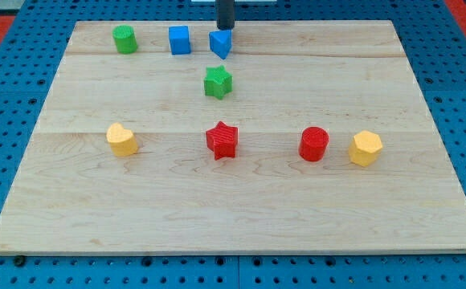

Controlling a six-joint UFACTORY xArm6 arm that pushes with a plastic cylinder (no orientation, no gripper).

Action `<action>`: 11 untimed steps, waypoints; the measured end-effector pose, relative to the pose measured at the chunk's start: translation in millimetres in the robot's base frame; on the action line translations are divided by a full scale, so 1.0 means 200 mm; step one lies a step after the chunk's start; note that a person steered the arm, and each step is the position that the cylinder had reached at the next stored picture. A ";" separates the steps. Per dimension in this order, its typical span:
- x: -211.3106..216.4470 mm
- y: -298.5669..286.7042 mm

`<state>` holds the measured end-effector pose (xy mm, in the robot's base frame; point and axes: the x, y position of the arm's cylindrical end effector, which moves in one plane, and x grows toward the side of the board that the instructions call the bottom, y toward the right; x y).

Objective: Move blue cube on left side of blue triangle

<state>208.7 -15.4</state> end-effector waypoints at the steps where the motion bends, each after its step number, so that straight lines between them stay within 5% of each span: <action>1: 0.12 -0.01; 4: 0.41 -0.02; 5: 0.21 0.17; 8: -0.08 -0.32; 11: 0.35 -0.40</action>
